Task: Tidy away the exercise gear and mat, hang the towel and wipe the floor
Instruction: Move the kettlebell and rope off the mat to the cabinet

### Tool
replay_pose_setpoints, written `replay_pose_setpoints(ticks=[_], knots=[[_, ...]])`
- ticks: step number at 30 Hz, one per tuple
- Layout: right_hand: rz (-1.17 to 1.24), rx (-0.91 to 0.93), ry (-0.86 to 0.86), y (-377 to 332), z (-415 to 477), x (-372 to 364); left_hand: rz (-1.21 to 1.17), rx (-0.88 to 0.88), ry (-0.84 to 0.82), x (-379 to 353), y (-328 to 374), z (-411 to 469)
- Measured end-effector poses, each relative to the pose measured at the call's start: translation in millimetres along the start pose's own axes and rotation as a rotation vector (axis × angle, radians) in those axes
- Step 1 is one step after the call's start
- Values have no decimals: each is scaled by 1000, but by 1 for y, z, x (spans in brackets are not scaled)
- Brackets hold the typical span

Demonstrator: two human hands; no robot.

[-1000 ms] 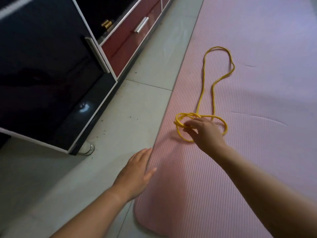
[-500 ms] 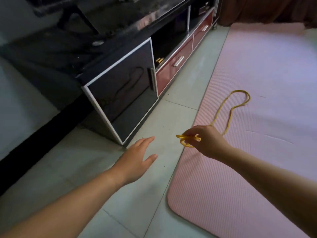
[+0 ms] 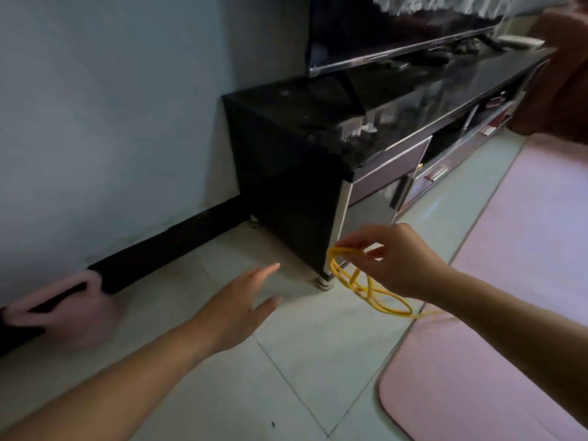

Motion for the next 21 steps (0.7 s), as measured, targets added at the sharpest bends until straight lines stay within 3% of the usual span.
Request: replay_pose_setpoints(ticks=[8, 17, 21], knots=[[176, 194, 43, -153, 83, -16, -264, 107, 349, 145, -40, -62], [370, 329, 170, -308, 185, -9, -180, 208, 585, 280, -92, -117], [452, 345, 240, -338, 209, -8, -162, 218, 640, 302, -117, -127]])
Point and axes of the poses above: each hand's wrist, its own z-axis towards the middle knuckle, its own x-axis out of the back of the hand, y = z × x, the point moved 9 cm from there along z, towards the middle knuckle, and after that the axes turned 9 degrees about -z, right-handed, at the moved point
